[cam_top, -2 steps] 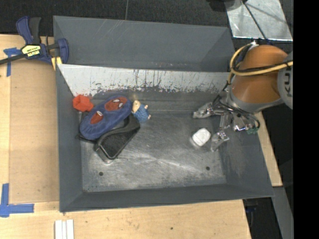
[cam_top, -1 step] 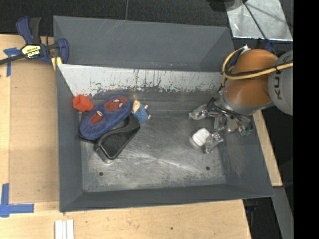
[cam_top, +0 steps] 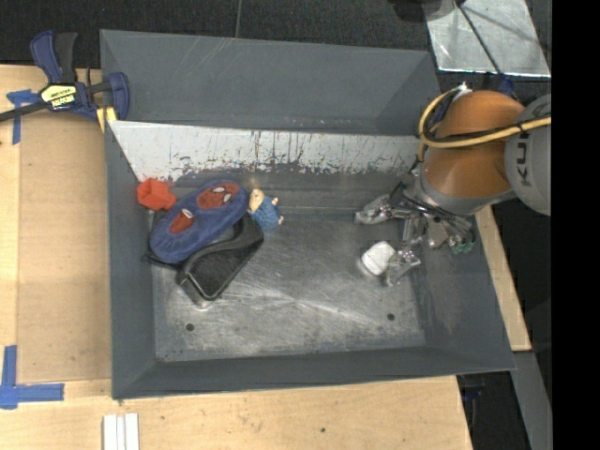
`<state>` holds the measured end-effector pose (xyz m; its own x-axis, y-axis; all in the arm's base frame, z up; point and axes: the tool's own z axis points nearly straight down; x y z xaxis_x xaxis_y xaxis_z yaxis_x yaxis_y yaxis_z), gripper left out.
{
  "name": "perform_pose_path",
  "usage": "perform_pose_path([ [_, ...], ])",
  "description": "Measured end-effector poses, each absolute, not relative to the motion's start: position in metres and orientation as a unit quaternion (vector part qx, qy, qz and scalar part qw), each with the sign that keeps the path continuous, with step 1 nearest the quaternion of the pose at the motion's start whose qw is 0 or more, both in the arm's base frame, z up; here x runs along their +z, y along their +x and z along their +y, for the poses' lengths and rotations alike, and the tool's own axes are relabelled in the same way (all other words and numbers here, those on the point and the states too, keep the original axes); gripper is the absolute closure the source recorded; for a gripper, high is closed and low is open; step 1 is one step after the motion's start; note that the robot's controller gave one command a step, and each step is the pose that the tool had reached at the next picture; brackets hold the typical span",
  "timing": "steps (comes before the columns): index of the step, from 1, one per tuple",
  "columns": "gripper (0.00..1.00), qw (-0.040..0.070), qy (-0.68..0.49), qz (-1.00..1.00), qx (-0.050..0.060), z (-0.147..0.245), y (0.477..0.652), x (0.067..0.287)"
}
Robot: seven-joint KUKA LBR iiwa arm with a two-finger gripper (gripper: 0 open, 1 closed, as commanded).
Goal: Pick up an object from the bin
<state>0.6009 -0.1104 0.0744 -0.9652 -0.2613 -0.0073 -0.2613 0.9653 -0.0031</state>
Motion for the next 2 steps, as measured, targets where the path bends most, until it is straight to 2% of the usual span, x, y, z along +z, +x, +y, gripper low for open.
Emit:
perform_pose_path([
  [1,1.0,0.01,-0.132,0.991,-0.002,-0.11,0.605,0.078],
  [2,1.0,0.007,-0.131,0.991,-0.002,-0.111,0.608,0.175],
])
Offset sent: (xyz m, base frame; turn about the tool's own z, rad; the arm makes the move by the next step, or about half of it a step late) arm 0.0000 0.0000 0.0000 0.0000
